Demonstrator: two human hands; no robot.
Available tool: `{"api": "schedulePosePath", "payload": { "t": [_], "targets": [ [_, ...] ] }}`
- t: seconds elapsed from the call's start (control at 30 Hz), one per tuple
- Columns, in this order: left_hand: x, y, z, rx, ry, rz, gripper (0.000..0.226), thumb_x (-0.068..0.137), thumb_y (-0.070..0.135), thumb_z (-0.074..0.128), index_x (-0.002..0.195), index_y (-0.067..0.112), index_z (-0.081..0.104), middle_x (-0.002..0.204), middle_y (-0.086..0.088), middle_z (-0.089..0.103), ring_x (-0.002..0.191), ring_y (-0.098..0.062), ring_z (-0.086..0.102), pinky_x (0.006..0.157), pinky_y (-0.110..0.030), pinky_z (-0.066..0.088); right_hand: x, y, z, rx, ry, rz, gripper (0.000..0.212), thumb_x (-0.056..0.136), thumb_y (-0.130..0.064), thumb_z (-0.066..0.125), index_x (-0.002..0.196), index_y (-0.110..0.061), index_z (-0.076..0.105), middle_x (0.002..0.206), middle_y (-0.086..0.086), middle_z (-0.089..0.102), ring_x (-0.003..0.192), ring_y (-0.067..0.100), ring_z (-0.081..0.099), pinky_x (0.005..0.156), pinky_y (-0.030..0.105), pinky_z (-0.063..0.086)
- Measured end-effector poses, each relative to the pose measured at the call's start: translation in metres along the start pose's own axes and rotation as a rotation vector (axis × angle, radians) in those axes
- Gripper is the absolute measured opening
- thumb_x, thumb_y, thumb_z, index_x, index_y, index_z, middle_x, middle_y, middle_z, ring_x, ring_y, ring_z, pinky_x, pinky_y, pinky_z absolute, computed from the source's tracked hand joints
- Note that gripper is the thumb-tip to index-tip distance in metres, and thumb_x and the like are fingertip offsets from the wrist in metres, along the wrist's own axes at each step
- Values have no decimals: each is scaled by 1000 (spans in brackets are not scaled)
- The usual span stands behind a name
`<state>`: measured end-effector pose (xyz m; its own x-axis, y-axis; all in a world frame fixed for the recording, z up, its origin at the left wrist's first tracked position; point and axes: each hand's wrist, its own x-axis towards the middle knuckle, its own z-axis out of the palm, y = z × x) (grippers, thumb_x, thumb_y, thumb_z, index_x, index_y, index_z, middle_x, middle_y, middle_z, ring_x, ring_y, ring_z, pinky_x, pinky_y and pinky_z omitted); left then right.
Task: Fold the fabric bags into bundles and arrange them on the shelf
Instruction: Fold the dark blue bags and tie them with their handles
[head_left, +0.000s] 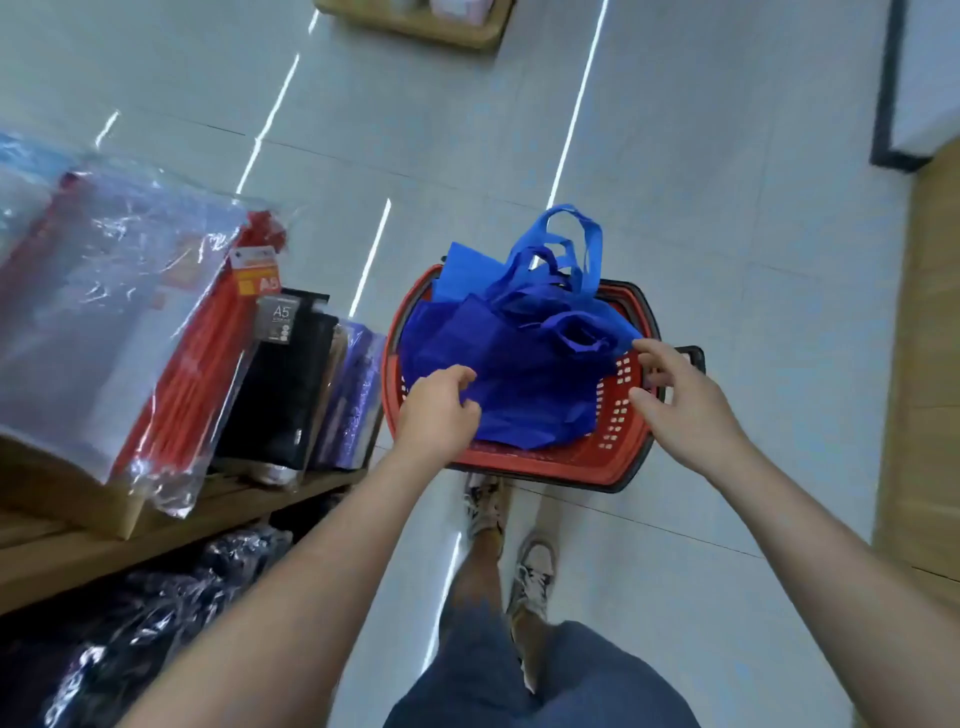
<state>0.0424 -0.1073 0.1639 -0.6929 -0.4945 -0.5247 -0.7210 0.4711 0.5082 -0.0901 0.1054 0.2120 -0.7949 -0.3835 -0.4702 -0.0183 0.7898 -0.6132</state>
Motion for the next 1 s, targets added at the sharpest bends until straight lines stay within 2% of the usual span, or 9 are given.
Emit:
{"api": "schedulePosePath", "payload": {
  "t": [0.2, 0.27, 0.33, 0.47, 0.6, 0.73, 0.87, 0.97, 1.0],
  "targets": [
    [145, -22, 59, 60, -24, -70, 64, 80, 17, 67, 139, 10, 42, 140, -10, 50, 130, -34, 44, 103, -42, 41, 84, 38, 61, -50, -105, 12, 70, 91, -15, 60, 150, -32, 27, 157, -5, 30, 142, 17, 31, 115, 35, 29],
    [188, -32, 76, 110, -3, -82, 79, 78, 22, 73, 145, 8, 33, 143, -13, 45, 131, -37, 40, 107, -43, 37, 103, 51, 84, -14, -125, 5, 75, 91, -16, 61, 151, -36, 22, 159, -7, 23, 146, 15, 22, 118, 37, 23],
    [224, -42, 92, 118, 21, -123, 89, 76, 30, 78, 148, 12, 28, 145, -12, 43, 133, -36, 38, 106, -46, 37, 119, 66, 104, 44, -153, 29, 76, 92, -16, 62, 151, -40, 20, 159, -6, 23, 142, 15, 28, 117, 38, 26],
    [258, -57, 114, 197, 45, -248, 52, 81, 40, 72, 128, 24, 56, 126, -4, 58, 122, -29, 50, 94, -46, 41, 141, 102, 131, 242, -202, 132, 77, 93, -17, 62, 149, -48, 20, 155, -11, 29, 133, 10, 40, 107, 34, 39],
    [229, -47, 108, 67, 86, -40, 16, 84, 32, 70, 86, 18, 64, 79, 5, 62, 84, -22, 62, 69, -33, 43, 142, 116, 130, 308, -162, 178, 81, 89, -17, 67, 149, -45, 20, 152, -14, 31, 125, 6, 46, 96, 25, 40],
    [161, 1, 72, -238, 298, 15, 15, 84, 20, 70, 75, 23, 58, 69, 11, 60, 67, -2, 55, 66, -20, 42, 118, 95, 102, 462, -58, 162, 84, 84, -17, 73, 145, -46, 24, 149, -21, 32, 118, 4, 54, 98, 29, 46],
    [92, 61, 8, -603, 364, -61, 15, 86, 13, 69, 77, 21, 61, 67, 10, 60, 63, -2, 53, 65, -21, 43, 80, 59, 57, 671, 0, 253, 86, 68, -36, 76, 141, -49, 31, 145, -20, 40, 120, 3, 54, 102, 45, 48],
    [48, 101, -37, -758, 352, -102, 9, 87, 13, 70, 82, 15, 63, 65, 3, 65, 63, -6, 57, 62, -27, 48, 47, 20, 18, 481, 85, 86, 98, 77, -22, 80, 151, -38, 19, 147, -31, 26, 127, -8, 42, 96, 20, 47],
    [36, 113, -51, -790, 341, -122, 8, 87, 14, 69, 83, 13, 63, 64, 0, 65, 62, -10, 59, 61, -31, 50, 34, 4, 5, 351, 128, -30, 95, 80, -18, 77, 152, -34, 18, 149, -28, 22, 130, -4, 39, 94, 20, 48]
  ]
}}
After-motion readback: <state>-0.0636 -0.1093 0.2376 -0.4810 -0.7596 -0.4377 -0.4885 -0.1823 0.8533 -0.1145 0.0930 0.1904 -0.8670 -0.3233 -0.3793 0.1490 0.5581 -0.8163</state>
